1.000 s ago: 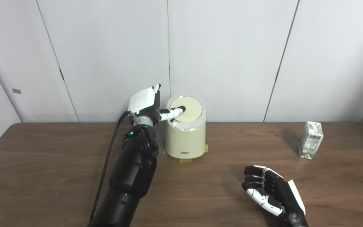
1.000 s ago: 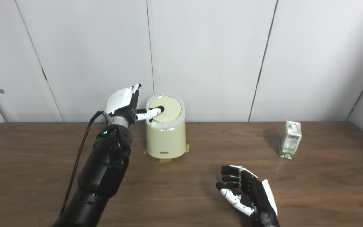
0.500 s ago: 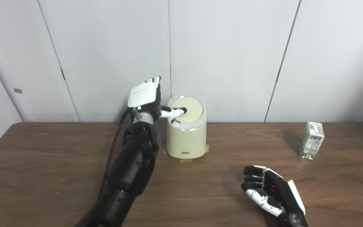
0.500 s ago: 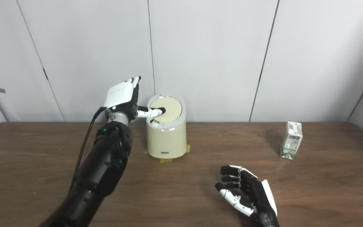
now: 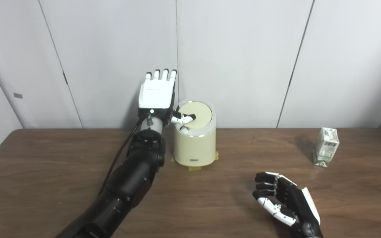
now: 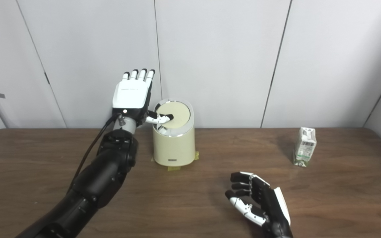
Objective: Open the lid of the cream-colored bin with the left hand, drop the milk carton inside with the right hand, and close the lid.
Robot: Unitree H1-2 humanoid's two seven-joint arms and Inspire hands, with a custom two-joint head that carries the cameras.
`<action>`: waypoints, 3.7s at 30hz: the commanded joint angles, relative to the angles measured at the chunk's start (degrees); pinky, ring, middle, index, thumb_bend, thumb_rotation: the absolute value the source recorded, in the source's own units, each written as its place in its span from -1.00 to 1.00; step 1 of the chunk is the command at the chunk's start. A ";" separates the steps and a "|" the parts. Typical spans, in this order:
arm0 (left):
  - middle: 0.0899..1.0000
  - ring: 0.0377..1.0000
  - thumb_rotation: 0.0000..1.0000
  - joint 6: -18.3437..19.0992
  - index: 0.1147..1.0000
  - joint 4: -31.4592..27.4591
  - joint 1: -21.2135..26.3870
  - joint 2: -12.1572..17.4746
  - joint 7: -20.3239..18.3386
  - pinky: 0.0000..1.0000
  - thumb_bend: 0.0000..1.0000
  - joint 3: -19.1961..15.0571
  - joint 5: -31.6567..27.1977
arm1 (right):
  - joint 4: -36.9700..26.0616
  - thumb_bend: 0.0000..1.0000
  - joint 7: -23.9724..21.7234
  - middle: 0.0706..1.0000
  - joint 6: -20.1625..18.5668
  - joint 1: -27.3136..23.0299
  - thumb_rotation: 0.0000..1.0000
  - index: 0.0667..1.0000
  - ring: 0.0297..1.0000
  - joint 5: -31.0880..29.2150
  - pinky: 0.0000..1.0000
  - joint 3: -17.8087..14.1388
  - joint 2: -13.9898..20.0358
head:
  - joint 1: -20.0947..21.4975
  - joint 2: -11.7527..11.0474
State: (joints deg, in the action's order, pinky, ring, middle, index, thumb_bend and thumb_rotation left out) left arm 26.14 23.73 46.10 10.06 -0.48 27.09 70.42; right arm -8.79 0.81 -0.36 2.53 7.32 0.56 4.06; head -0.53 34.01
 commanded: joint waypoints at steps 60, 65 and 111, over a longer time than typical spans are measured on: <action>0.64 0.63 0.70 -26.97 0.63 -46.39 -45.26 -6.30 0.40 0.56 -0.48 -32.13 -74.68 | -11.06 -0.43 -1.49 0.31 1.49 -5.05 -0.34 0.26 0.30 -6.73 0.19 -3.33 2.12 | 0.76 -0.25; 0.69 0.67 0.59 -28.27 0.67 -45.55 -48.46 -7.25 -0.21 0.60 -0.41 -31.09 -75.31 | -8.36 -0.34 -2.41 0.33 6.15 -9.89 -0.14 0.30 0.34 -8.19 0.25 -6.36 6.71 | 1.82 -0.51; 0.74 0.76 0.44 -30.55 0.70 -40.55 -48.24 -2.83 -2.61 0.78 -0.26 -35.10 -78.41 | 12.15 0.96 -19.28 0.74 -19.67 -32.14 -0.69 0.72 0.66 24.64 0.39 4.54 39.08 | 15.82 -0.06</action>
State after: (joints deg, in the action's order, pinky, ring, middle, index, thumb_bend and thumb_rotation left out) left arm -3.15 -15.75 -3.42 6.45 -2.95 -7.92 -8.21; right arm 3.40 -21.02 -23.13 -28.20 30.84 5.47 41.09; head 15.29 33.93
